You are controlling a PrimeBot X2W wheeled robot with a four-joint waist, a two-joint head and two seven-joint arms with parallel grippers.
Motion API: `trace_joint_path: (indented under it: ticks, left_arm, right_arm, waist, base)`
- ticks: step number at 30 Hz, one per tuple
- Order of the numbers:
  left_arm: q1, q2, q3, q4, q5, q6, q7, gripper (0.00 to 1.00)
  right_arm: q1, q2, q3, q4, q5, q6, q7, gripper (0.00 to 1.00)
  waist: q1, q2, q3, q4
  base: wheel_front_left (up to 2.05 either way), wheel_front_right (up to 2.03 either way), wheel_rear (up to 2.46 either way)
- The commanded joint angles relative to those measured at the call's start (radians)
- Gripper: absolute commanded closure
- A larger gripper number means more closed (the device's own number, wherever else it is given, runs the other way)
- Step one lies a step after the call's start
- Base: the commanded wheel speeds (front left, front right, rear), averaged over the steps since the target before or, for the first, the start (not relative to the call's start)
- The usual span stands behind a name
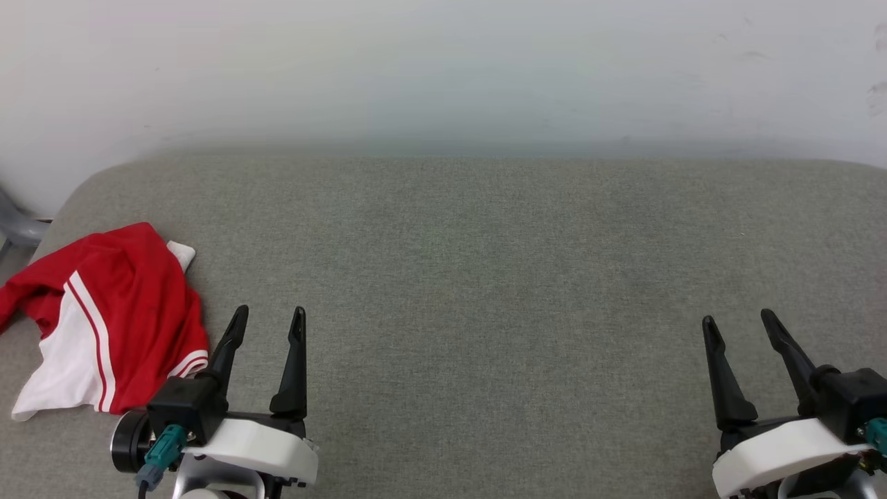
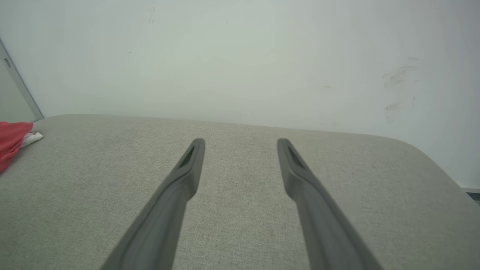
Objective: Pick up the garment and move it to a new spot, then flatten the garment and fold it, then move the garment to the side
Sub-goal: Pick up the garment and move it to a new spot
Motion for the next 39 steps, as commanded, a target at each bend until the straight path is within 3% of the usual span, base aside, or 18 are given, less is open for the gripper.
trace_joint_path:
  ticks: [1,11,29,39]
  left_arm:
    - [-0.008,0.003,-0.003,-0.009,0.025,-0.002,-0.01,0.0]
    - [-0.016,-0.032,0.046,-0.009,0.038,-0.029,-0.03,0.0]
    - [0.021,-0.073,0.144,0.005,0.141,-0.054,-0.06,0.0]
    - [0.03,-0.086,0.174,0.019,0.15,-0.067,-0.059,0.0]
  right_arm:
    - [0.001,0.004,-0.006,-0.016,-0.022,0.0,-0.008,0.0]
    - [-0.005,0.007,-0.014,-0.039,-0.07,0.0,-0.025,0.0]
    - [0.007,0.007,0.015,-0.061,-0.155,0.0,-0.048,0.0]
    - [-0.009,0.007,0.041,-0.035,-0.138,0.0,-0.056,0.0]
  waist:
    - [0.0,0.0,0.004,0.006]
    - [0.0,0.0,0.013,0.082]
    - [0.0,0.0,-0.004,0.366]
    - [0.0,0.0,-0.009,0.489]
  base:
    - [0.0,0.0,0.0]
    - [0.0,0.0,0.0]
    - [0.0,0.0,0.0]
    - [0.0,0.0,0.0]
